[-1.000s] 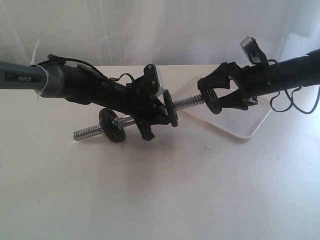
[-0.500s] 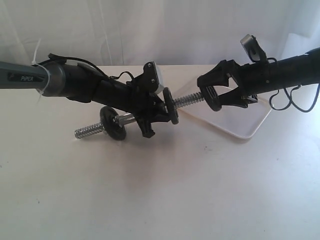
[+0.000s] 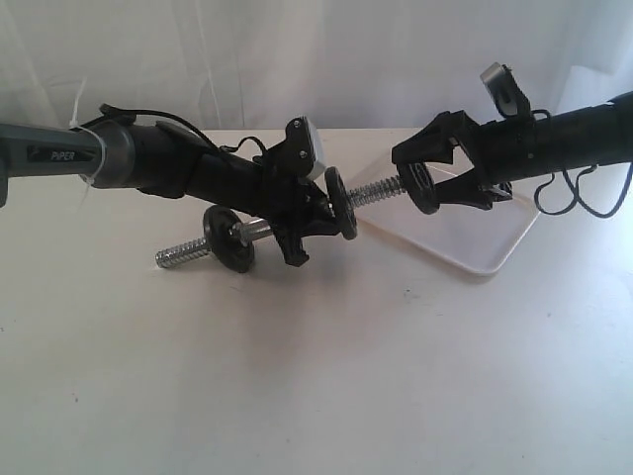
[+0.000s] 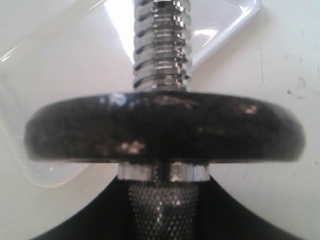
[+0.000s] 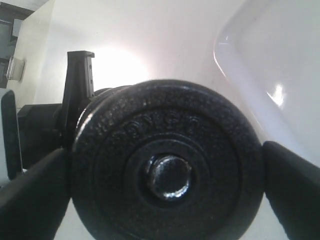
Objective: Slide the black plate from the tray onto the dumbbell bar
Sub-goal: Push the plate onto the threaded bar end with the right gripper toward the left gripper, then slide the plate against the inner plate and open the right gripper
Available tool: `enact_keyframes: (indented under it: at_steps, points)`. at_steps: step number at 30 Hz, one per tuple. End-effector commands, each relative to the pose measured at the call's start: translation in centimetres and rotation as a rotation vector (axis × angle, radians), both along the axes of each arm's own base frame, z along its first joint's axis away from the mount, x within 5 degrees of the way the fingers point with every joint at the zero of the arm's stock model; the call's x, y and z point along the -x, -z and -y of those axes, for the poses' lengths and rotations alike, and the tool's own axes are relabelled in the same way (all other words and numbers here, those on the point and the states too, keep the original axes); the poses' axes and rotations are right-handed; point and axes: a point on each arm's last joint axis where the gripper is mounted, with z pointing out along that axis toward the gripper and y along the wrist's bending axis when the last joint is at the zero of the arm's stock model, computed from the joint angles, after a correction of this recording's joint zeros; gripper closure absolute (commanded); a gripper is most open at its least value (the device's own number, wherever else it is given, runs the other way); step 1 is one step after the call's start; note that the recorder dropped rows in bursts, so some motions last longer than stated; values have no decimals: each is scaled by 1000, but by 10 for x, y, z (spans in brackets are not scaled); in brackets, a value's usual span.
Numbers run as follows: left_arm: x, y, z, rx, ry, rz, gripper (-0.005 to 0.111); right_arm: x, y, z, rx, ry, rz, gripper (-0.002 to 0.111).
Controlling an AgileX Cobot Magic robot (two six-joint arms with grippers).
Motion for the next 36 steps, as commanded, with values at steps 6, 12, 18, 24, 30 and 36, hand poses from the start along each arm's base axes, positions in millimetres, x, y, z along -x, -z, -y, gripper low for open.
enact_keyframes:
  at_steps: [6, 12, 18, 24, 30, 36]
  points:
    - [53, -170, -3, 202, 145, 315, 107, 13, -20, -17, -83, -123, 0, 108]
    - [61, -185, -9, 183, 142, 338, 107, 14, -26, -17, -77, -126, 16, 108]
    - [68, -198, -14, 165, 139, 359, 107, 14, -26, -17, -77, -126, 16, 108]
    - [69, -209, -25, 154, 111, 383, 107, 14, -26, -17, -77, -126, 16, 108]
    - [71, -219, -32, 162, 84, 395, 107, 14, -26, -17, -70, -138, 38, 108]
    - [69, -215, -31, 161, 85, 367, 107, 14, -26, -17, -70, -138, 38, 108]
